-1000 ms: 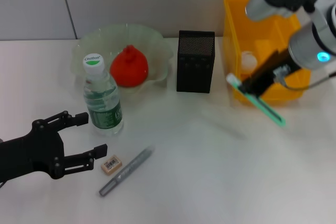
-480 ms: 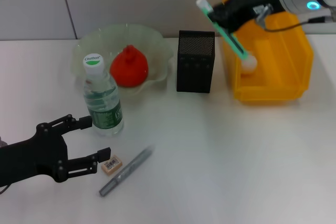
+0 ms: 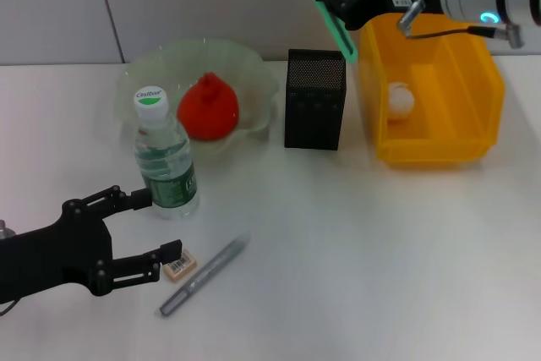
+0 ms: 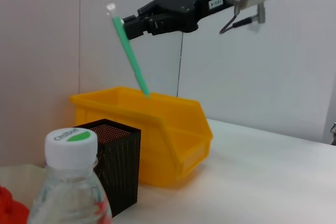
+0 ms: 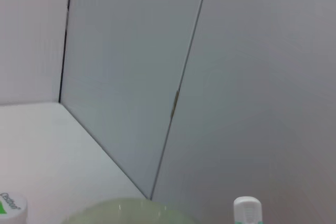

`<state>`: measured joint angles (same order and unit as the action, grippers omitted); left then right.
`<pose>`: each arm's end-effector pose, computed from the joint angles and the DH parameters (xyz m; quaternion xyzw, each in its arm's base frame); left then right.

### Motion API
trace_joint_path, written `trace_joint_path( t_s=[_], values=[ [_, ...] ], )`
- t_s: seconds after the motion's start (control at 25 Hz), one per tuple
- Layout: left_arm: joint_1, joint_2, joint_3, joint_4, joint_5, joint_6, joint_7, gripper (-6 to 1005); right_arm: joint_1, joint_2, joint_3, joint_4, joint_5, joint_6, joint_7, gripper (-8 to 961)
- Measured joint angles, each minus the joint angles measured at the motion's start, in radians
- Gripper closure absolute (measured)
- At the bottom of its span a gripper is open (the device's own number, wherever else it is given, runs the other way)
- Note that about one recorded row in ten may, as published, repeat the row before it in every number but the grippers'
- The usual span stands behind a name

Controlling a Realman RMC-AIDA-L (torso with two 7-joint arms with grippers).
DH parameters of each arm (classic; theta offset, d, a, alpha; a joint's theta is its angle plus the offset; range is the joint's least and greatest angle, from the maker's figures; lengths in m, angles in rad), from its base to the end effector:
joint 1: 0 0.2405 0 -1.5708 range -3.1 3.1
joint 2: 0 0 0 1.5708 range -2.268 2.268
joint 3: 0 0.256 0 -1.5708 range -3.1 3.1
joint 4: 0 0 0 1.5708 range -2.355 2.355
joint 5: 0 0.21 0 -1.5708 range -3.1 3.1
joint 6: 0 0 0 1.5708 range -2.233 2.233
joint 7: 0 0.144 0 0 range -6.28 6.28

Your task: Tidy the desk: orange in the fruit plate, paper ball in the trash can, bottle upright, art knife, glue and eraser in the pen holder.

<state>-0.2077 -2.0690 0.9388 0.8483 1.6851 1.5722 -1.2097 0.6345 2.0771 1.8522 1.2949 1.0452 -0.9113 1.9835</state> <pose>-0.2946 0.2693 0.0206 -0.9322 -0.1523 -0.2635 0.1961 0.0980 0.4298 0.0335 -0.9250 0.0782 0.1398 0.3446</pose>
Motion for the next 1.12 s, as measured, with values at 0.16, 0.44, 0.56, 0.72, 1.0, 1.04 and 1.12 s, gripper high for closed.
trace_joint_path(
  t_s=[0.16,0.44,0.56,0.72,1.0,1.04,1.12],
  values=[
    [-0.010,0.000,0.000,-0.012,0.000,0.000,0.001,135,-0.001,0.000,0.019,-0.080,0.118,0.022,-0.139,858],
    [-0.018,0.001,0.000,-0.017,0.000,0.000,0.001,135,0.013,0.000,0.071,-0.245,0.352,0.037,-0.454,857],
    [-0.019,0.001,0.000,-0.019,0.000,0.000,0.002,135,0.016,0.000,0.081,-0.281,0.399,0.037,-0.515,856],
    [-0.023,0.000,0.000,-0.021,0.000,0.000,0.002,136,0.039,-0.003,0.114,-0.377,0.477,0.038,-0.632,856],
    [-0.029,0.000,0.000,-0.033,0.000,0.000,0.003,135,0.077,-0.006,0.156,-0.516,0.534,0.041,-0.753,855],
    [-0.029,0.000,0.000,-0.033,0.000,0.000,0.003,135,0.077,-0.006,0.156,-0.516,0.534,0.041,-0.753,854],
    [-0.029,0.000,0.000,-0.037,0.000,0.000,0.003,135,0.077,-0.006,0.156,-0.525,0.542,0.041,-0.762,854]
  ],
)
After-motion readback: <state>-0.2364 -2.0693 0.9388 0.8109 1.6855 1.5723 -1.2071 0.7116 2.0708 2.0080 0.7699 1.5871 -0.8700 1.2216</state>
